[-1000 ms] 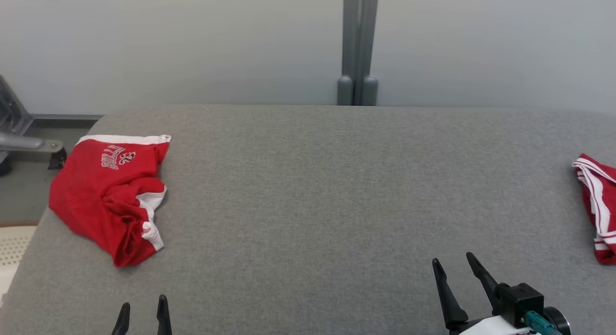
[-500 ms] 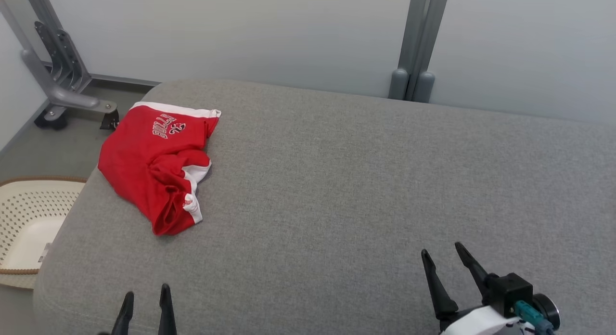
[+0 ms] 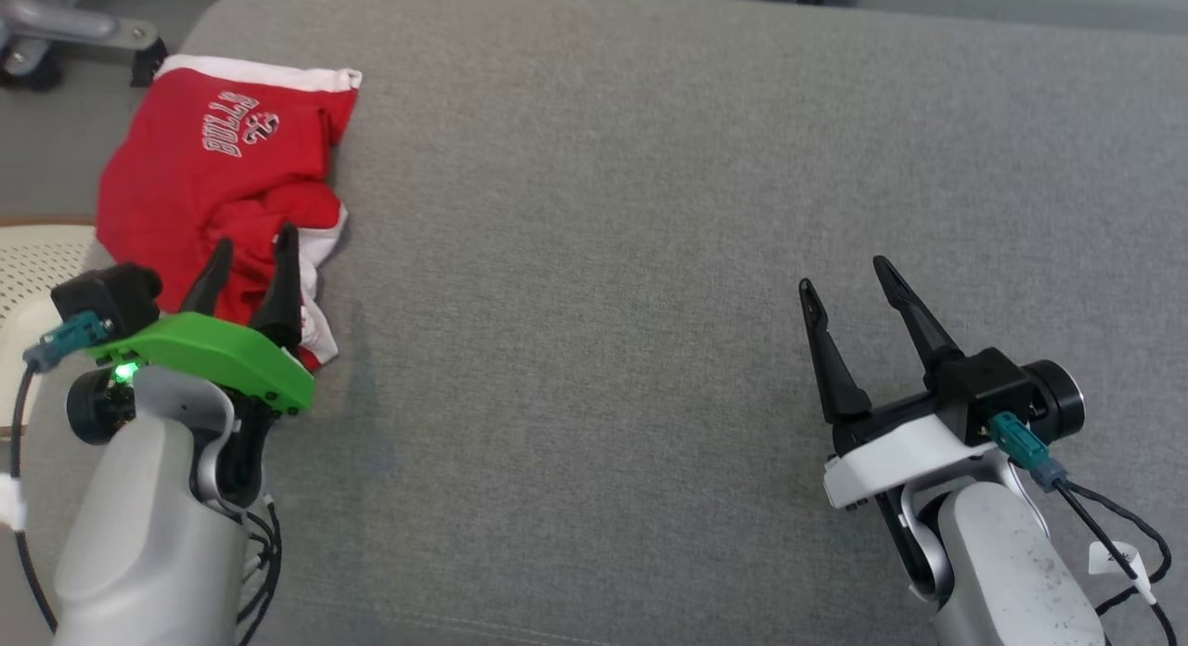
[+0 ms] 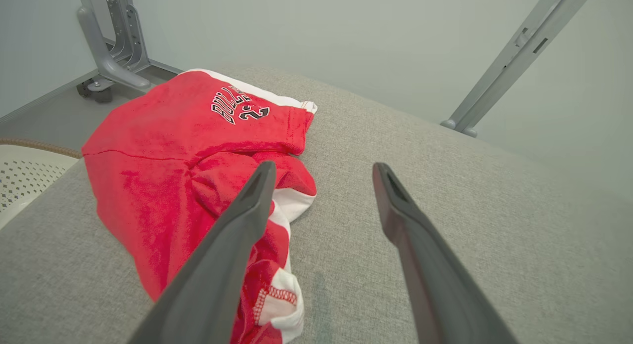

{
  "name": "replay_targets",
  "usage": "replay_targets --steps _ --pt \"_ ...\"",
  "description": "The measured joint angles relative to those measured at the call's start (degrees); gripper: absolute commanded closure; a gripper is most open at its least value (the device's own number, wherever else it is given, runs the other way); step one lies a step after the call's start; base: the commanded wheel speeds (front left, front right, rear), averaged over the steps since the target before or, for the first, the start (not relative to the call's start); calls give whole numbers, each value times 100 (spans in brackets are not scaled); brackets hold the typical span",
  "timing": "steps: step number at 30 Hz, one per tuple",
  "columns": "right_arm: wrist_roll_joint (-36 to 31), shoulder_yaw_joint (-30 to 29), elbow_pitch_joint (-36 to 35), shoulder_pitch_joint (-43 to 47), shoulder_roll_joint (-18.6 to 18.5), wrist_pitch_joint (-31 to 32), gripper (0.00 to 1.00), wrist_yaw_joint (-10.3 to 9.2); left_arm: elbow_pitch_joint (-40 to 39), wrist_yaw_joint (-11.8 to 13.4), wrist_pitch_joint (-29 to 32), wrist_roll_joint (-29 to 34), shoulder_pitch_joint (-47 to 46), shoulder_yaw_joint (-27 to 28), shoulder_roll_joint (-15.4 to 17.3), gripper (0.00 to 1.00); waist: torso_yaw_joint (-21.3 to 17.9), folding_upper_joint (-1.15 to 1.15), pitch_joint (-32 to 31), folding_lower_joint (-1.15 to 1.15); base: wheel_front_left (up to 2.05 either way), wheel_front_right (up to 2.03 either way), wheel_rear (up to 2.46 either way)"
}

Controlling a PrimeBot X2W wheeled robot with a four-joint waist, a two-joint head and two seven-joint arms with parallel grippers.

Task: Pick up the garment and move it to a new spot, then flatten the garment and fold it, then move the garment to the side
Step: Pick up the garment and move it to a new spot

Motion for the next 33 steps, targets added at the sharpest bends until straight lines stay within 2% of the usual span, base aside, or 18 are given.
replay_targets --steps 3,8,9,10,11,15,19,22,28,33 --pt "46 97 25 -105 -1 0 0 0 680 22 352 27 -399 -34 190 0 -134 0 424 0 0 0 0" --pt "207 183 4 -216 -5 0 0 0 1589 270 527 91 -811 7 422 0 -436 0 895 0 0 0 0" --pt "218 208 -5 -219 -5 0 0 0 1730 271 537 100 -842 3 457 7 -514 0 954 1 0 0 0" --pt "242 218 -5 -217 -10 0 0 0 1835 274 528 99 -889 34 514 73 -594 0 1002 0 0 0 0" --pt "266 224 -5 -217 -9 0 0 0 1893 269 525 97 -929 43 579 100 -656 0 1032 0 0 0 0" --pt "350 186 21 -125 -8 0 0 0 1838 163 389 14 -955 59 692 100 -920 0 1041 1 0 0 0" --pt "510 145 76 155 -9 0 0 -1 1240 41 389 -31 -673 -190 633 100 -1068 0 810 0 0 0 0" --pt "617 149 94 361 -9 0 0 0 404 27 592 -156 -421 -404 584 100 -1142 0 569 1 0 0 0" --pt "802 220 124 659 -5 0 0 0 -2069 20 1430 -671 155 -742 479 100 -1231 0 -57 0 0 0 0" --pt "894 238 113 762 -8 0 0 -1 -3953 332 2186 -1161 471 -916 238 100 -1404 0 -442 0 0 0 0"
